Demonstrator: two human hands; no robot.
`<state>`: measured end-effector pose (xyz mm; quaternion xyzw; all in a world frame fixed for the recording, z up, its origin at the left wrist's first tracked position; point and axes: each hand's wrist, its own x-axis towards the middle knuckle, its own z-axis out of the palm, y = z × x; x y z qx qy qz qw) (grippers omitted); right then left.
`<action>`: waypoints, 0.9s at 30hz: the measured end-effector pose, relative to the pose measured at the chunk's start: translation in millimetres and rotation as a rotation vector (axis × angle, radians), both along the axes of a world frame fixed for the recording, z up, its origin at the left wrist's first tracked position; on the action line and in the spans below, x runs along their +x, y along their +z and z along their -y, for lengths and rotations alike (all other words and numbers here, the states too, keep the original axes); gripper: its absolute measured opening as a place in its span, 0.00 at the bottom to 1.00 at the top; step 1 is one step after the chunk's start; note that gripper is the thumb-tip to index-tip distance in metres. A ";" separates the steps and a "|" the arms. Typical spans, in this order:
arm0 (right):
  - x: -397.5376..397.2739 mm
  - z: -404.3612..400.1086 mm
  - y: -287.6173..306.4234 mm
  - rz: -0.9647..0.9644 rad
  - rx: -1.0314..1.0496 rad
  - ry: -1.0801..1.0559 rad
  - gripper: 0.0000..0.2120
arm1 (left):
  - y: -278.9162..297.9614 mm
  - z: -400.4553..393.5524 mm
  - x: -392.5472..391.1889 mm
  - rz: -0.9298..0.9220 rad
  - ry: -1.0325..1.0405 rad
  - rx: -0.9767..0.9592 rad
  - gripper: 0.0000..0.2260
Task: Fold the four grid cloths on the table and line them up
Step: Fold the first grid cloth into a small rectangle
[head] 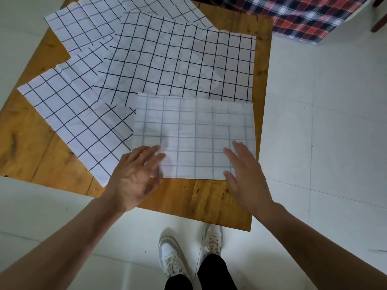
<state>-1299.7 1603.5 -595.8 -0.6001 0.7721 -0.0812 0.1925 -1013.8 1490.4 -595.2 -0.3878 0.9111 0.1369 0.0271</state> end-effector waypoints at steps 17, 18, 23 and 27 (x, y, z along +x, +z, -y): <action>23.0 18.6 -4.4 0.104 0.086 -0.014 0.28 | 9.3 12.2 -11.1 0.159 -0.112 -0.093 0.32; 23.2 18.1 -4.7 0.103 0.084 -0.016 0.28 | 7.8 12.8 -10.6 0.158 -0.113 -0.103 0.32; 23.7 17.0 -4.4 0.094 0.077 -0.012 0.28 | -0.6 14.4 -8.0 0.008 -0.096 -0.149 0.17; 25.9 17.2 -0.7 0.081 0.076 0.000 0.28 | 0.6 10.6 -11.1 -0.067 -0.027 -0.143 0.06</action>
